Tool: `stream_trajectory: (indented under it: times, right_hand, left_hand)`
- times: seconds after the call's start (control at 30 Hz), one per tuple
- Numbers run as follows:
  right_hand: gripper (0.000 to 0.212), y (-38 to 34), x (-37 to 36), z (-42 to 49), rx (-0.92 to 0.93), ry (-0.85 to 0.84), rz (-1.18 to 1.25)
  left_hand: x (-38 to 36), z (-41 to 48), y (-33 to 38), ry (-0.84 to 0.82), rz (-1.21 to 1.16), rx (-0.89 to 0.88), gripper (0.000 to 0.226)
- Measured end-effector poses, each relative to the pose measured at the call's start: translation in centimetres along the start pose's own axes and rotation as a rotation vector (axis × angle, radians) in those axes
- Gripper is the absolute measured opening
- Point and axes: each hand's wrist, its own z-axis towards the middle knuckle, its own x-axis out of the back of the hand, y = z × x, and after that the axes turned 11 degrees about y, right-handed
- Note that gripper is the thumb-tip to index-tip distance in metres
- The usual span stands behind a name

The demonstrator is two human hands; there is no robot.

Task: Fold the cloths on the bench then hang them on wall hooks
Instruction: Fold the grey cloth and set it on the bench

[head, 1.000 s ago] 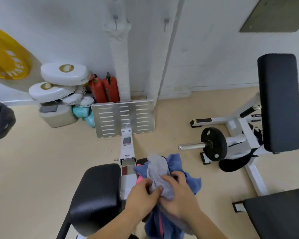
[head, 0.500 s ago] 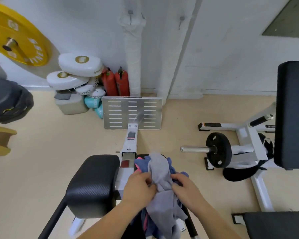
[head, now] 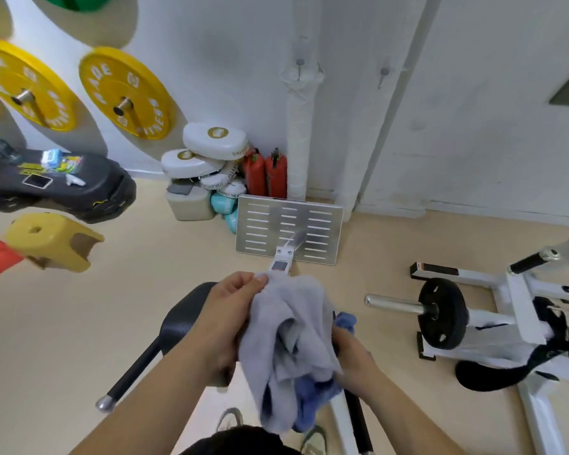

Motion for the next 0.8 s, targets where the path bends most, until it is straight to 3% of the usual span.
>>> stream_trajectory:
  times: [0.13, 0.23, 0.3, 0.43, 0.53, 0.63, 0.73, 0.8]
  right_hand:
    - [0.021, -3.3, -2.0, -0.2, 0.243, 0.059, -0.206]
    - [0.018, -3.6, -4.5, -0.6, 0.362, 0.129, -0.297]
    - [0.023, -3.7, -5.9, -0.8, 0.405, 0.142, -0.26]
    - [0.032, -3.5, -7.2, -0.1, 0.276, 0.004, -0.287]
    - [0.028, -4.8, -7.2, 0.5, 0.312, -0.033, -0.36]
    - [0.027, -6.1, -6.9, 0.8, 0.332, 0.136, -0.362]
    - [0.039, -5.6, -6.7, 0.2, 0.19, 0.372, -0.553]
    - [0.043, -4.6, -7.2, -0.3, 0.026, 0.319, -0.61]
  left_hand:
    - [2.2, -0.3, 1.8, 0.167, 0.079, -0.191, 0.019]
    - [3.8, 1.5, -0.1, 0.319, 0.362, -0.33, 0.019]
    - [4.7, 2.9, -2.3, 0.32, 0.478, -0.317, 0.024]
    - [6.1, 4.5, -5.5, 0.243, 0.585, -0.182, 0.02]
    - [7.4, 5.0, -6.5, 0.221, 0.578, -0.135, 0.019]
    - [8.4, 5.1, -6.2, 0.21, 0.53, -0.107, 0.018]
    - [8.8, 4.8, -5.5, 0.2, 0.477, -0.105, 0.016]
    - [8.9, 4.5, -5.1, 0.187, 0.486, -0.111, 0.015]
